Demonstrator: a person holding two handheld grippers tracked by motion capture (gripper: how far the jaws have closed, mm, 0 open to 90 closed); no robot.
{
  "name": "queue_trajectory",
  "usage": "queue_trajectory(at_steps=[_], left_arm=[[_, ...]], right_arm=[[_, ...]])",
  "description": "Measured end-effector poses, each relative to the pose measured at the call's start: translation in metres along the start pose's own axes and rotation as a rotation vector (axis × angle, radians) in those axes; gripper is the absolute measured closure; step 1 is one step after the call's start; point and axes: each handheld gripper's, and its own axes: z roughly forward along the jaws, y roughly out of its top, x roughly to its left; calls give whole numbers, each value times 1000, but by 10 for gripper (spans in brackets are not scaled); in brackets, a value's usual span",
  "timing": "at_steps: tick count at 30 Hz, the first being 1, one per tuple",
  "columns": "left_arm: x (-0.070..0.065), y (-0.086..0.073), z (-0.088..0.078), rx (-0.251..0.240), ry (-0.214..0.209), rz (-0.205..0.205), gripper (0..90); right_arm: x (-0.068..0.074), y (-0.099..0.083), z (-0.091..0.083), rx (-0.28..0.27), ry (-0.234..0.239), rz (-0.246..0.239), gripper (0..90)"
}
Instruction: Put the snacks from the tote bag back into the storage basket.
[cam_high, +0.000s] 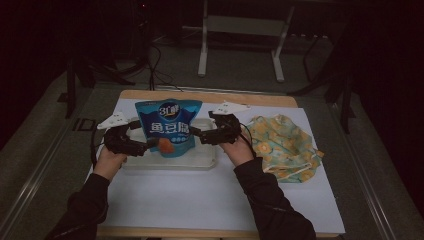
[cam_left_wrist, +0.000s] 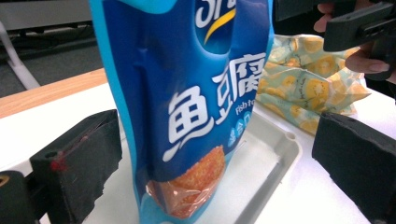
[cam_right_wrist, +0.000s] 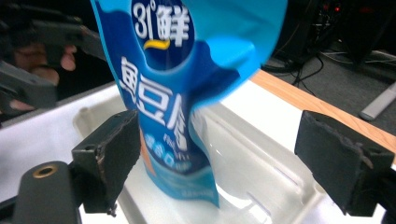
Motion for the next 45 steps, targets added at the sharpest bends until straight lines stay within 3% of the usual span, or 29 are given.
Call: queue_trajectory(at_steps=[7,10,15,19,31,34,45], left_arm=[[-8,-3,-10,-16,13,-6,23],[-10,-8,-17,-42,7,-32,23],[-19,-16,-21,-19,18,-11,23],[-28,-25,-20,-21,19,-20,23],[-54,-39,-15,-25,3,-35,23],[-61,-39,-10,-18,2,-21,23],[-87,-39,13,-5,-65,15,23]], right_arm=[[-7,-11,-14,10,-15,-2,147],[-9,-14,-18,11,-16,-2,147],[-13,-21,-34,11,-23,-8,147],[-15,-27,-47,9,-31,-6,147],[-17,-42,-87,-7,-54,-22,147],[-18,-47,-97,-7,-58,-21,147],[-24,-75,-125,-3,-84,-6,147]])
